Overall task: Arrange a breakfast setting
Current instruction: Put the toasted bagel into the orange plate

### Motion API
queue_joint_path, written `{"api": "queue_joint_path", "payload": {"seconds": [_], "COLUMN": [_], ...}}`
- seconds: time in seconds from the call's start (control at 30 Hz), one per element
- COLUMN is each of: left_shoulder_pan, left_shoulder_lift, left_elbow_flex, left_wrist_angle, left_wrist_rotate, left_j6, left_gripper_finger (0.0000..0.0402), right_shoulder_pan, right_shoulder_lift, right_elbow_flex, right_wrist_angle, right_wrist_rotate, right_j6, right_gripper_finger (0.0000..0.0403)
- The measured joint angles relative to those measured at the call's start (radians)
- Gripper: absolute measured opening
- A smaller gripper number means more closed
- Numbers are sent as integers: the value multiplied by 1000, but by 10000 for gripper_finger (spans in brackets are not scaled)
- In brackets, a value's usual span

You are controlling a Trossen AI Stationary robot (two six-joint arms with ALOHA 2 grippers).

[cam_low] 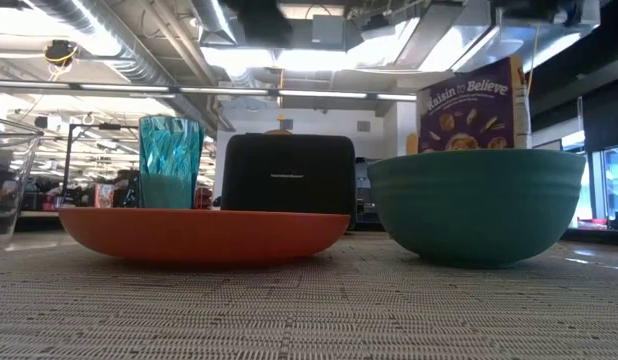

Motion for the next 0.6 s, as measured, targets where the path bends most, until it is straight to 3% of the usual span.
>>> {"api": "queue_joint_path", "payload": {"seconds": [0.3,0.6], "left_shoulder_pan": [99,113], "left_shoulder_lift": [177,270], "left_elbow_flex": [0,0], "left_wrist_angle": [-45,-107], "left_wrist_rotate": [38,28], "left_j6": [100,216], "left_gripper_finger": [207,186], "right_shoulder_pan": [0,0], "right_shoulder_lift": [44,44], "right_elbow_flex": [123,130], "right_wrist_angle": [-25,-147], "right_wrist_rotate": [-123,-146], "right_j6": [26,79], "right_gripper_finger": [193,193]}}
